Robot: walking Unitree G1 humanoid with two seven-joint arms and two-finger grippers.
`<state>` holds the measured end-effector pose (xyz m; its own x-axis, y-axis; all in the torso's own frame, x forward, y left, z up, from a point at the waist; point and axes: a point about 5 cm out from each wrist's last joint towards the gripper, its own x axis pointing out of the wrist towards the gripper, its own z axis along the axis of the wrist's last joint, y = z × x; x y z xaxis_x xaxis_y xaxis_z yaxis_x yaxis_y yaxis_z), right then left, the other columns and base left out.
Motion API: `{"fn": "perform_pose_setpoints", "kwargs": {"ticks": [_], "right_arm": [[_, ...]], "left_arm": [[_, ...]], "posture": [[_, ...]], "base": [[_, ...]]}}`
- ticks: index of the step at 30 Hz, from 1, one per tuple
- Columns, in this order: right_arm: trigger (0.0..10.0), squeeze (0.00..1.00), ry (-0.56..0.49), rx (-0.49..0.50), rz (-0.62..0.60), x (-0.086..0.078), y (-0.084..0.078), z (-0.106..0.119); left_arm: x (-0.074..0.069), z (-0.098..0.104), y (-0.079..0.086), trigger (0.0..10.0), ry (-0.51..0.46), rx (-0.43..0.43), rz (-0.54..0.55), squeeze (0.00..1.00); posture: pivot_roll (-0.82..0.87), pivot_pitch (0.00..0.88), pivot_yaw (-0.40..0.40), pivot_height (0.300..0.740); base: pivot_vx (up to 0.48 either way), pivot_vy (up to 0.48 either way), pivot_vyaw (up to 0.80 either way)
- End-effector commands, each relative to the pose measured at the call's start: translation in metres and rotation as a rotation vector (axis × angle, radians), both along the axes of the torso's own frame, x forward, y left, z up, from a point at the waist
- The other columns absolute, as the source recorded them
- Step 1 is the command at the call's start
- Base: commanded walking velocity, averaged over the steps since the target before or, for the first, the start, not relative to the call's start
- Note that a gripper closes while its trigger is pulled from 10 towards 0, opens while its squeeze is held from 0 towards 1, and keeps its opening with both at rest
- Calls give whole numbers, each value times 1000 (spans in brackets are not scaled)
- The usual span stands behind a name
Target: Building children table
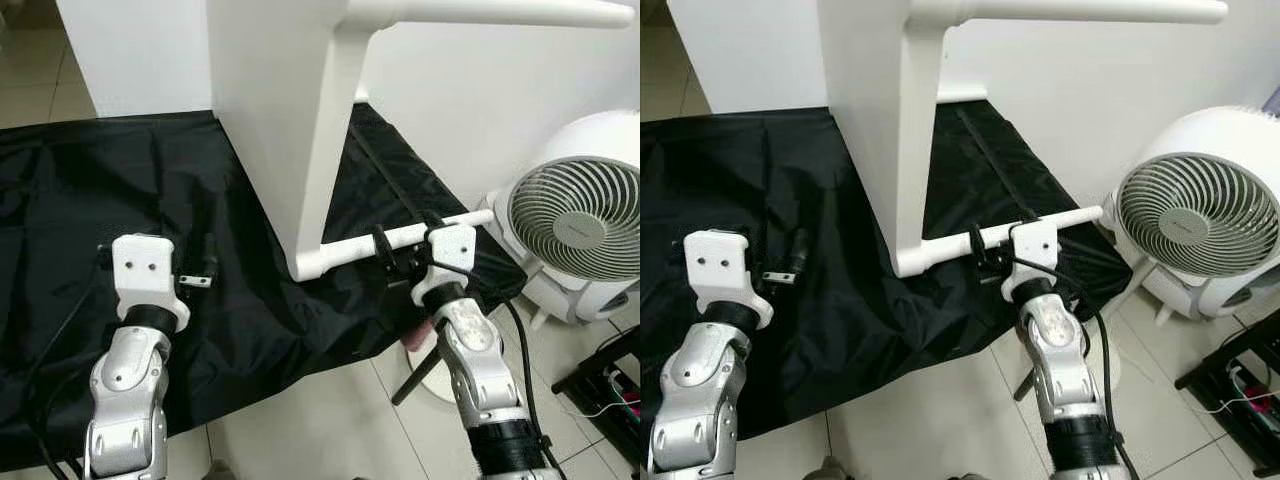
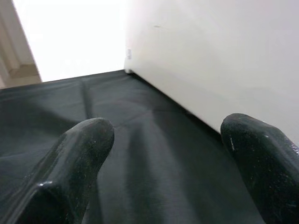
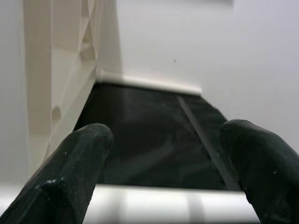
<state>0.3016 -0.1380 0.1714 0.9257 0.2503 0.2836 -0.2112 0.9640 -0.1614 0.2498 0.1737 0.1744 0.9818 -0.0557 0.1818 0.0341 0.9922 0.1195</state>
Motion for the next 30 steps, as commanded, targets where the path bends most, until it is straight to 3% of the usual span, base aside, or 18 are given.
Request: {"fn": "perform_pose_setpoints", "kwargs": {"ticks": [1, 4, 7, 10, 15, 22, 30], "right_arm": [[10000, 0, 24, -5, -7, 2, -2, -4], [10000, 0, 22, -24, -27, 3, -4, -4], [10000, 0, 13, -112, -137, 7, -10, -6], [10000, 0, 32, -103, -57, 6, -3, -10], [10000, 0, 43, -64, -43, 1, 0, -14], [10000, 0, 29, 16, -131, -7, -21, -14], [10000, 0, 22, -4, -139, -5, -24, -12]], "left_arm": [[3, -3, -1, 10000, 21, 3, 1, 0], [3, -3, -1, 10000, 24, -2, 14, 0], [4, -3, -2, 10000, 25, 5, 30, 0], [7, -5, -2, 10000, 28, 5, 33, 0], [9, -5, -7, 10000, 19, -4, 12, 0], [0, -13, -1, 10000, 31, -17, 8, 0], [6, -9, -1, 10000, 16, -29, 15, 0]], "posture": [[140, 16, -26, 740], [142, 18, -21, 740], [148, 14, -29, 740], [148, 12, -35, 740], [151, 11, -51, 740], [157, 0, -73, 740], [152, 7, -76, 740]], "base": [[0, 0, 0], [0, 0, 0], [0, 0, 0], [0, 0, 0], [0, 0, 0], [0, 0, 0], [0, 0, 0]]}}
